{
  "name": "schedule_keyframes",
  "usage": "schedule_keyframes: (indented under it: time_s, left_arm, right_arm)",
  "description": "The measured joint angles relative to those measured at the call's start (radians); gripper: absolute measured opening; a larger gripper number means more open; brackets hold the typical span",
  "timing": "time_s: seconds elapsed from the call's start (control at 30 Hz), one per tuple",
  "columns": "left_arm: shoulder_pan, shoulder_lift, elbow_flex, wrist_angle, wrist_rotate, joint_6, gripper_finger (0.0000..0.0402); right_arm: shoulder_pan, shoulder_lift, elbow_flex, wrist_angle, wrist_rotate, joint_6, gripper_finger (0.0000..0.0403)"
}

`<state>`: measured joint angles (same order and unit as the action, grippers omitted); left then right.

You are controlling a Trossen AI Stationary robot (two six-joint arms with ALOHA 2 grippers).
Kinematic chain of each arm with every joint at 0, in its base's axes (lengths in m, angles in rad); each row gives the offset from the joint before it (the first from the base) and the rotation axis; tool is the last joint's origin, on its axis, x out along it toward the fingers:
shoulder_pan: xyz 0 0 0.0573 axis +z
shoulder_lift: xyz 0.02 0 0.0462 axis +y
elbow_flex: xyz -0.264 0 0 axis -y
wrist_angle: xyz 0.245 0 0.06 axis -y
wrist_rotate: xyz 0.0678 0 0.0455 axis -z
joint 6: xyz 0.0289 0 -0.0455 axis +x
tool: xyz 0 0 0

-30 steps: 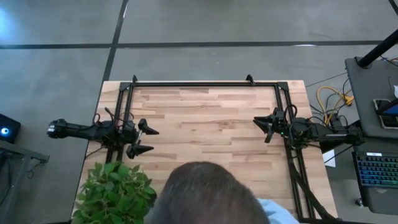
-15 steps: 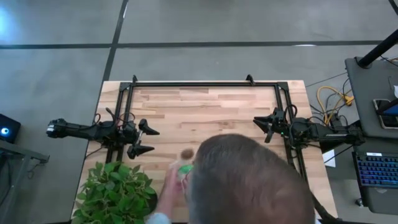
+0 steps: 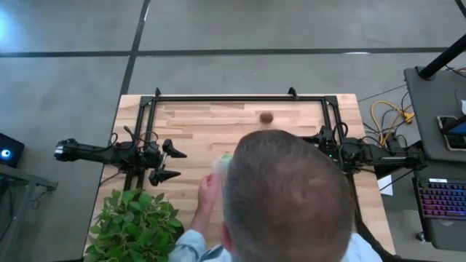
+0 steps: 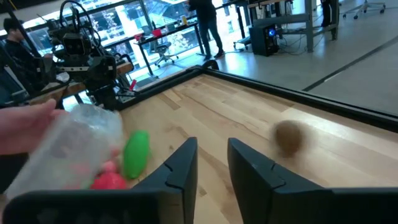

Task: Pick and placing Produce into tupperware
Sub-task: Return to Home Position

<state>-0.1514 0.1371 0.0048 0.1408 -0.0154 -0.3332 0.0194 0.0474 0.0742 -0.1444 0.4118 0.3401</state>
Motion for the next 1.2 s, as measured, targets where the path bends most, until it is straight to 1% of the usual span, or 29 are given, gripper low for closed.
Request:
schedule_keyframes:
  time_s: [0.27, 0.6, 0.93, 1.2]
  left_arm:
    - [0.000, 0.000, 0.000, 0.000, 0.000, 0.000, 0.0367]
    - [0.000, 0.000, 0.000, 0.000, 0.000, 0.000, 0.0367]
    - [0.000, 0.000, 0.000, 0.000, 0.000, 0.000, 0.0367]
    - [0.000, 0.000, 0.000, 0.000, 0.000, 0.000, 0.0367]
  right_arm:
    - [0.000, 0.000, 0.000, 0.000, 0.000, 0.000, 0.0072]
    - [0.000, 0.000, 0.000, 0.000, 0.000, 0.000, 0.0082]
    - [0.000, 0.000, 0.000, 0.000, 0.000, 0.000, 0.0070]
    - [0.000, 0.000, 0.000, 0.000, 0.000, 0.000, 0.0077]
